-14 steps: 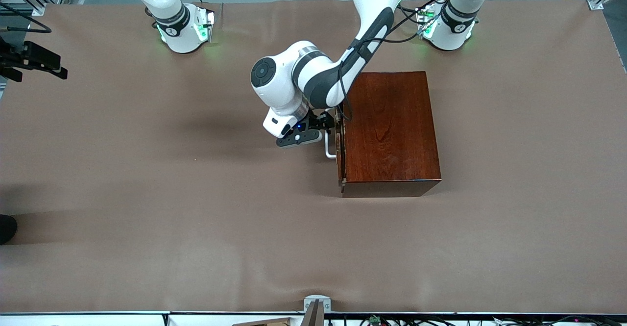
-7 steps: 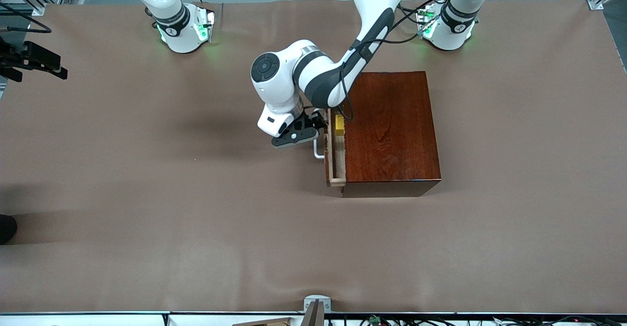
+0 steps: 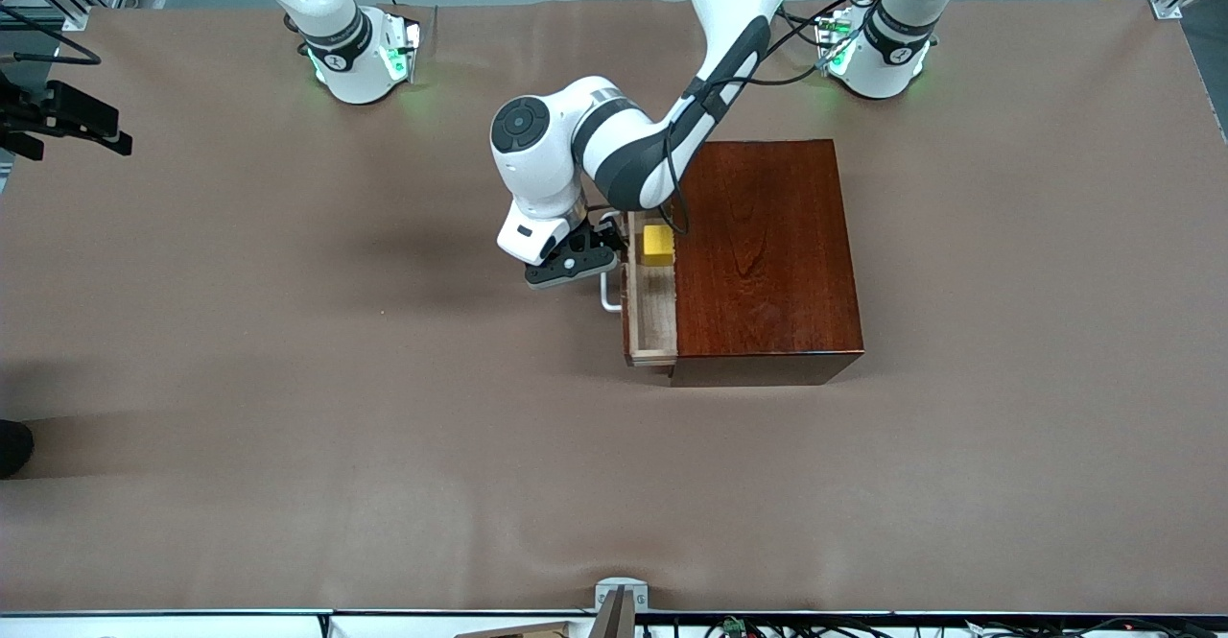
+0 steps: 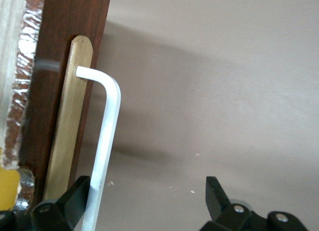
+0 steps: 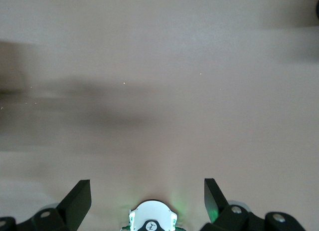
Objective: Open drawer, take yellow block, close drawer
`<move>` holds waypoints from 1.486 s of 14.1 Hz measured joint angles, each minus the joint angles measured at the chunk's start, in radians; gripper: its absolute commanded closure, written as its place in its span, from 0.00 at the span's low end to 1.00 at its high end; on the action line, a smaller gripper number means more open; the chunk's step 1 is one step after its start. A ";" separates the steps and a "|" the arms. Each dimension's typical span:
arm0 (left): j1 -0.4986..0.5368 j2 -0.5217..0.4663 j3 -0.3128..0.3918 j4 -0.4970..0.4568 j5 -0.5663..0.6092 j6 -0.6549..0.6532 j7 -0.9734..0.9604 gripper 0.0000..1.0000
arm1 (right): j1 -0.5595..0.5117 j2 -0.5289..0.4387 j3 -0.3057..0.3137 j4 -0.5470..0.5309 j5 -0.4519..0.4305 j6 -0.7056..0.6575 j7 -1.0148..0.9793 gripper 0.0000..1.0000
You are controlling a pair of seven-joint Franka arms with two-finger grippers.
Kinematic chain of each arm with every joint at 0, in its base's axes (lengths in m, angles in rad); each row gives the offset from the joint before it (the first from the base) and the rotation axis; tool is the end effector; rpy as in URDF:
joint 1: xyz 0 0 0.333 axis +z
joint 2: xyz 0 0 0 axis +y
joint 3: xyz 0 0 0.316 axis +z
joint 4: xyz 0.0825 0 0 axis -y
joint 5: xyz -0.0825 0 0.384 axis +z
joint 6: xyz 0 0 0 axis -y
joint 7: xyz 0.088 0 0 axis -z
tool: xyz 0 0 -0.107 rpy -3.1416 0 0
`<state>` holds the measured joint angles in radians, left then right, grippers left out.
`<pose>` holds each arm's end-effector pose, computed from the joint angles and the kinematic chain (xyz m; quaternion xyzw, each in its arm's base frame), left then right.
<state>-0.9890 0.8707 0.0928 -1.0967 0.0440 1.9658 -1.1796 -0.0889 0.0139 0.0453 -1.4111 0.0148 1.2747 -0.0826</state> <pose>0.4646 -0.6126 0.2961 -0.9916 -0.1163 -0.0485 0.0276 0.5254 -0.0212 0.6663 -0.9969 -0.0211 0.0744 0.0122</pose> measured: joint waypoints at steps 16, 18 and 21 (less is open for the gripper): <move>-0.037 -0.002 -0.039 0.025 -0.036 0.201 -0.056 0.00 | -0.002 0.045 -0.007 0.001 0.000 0.013 -0.002 0.00; -0.028 -0.005 -0.038 0.032 -0.036 0.191 -0.056 0.00 | -0.014 0.052 -0.012 -0.001 0.000 0.008 -0.002 0.00; 0.002 -0.056 -0.032 0.059 -0.036 0.120 -0.056 0.00 | -0.026 0.087 -0.014 -0.003 0.000 0.008 -0.002 0.00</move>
<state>-0.9872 0.8143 0.0608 -1.0379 0.0079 2.0857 -1.2359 -0.1152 0.1007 0.0314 -1.4141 0.0145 1.2831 -0.0849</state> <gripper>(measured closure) 0.000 0.000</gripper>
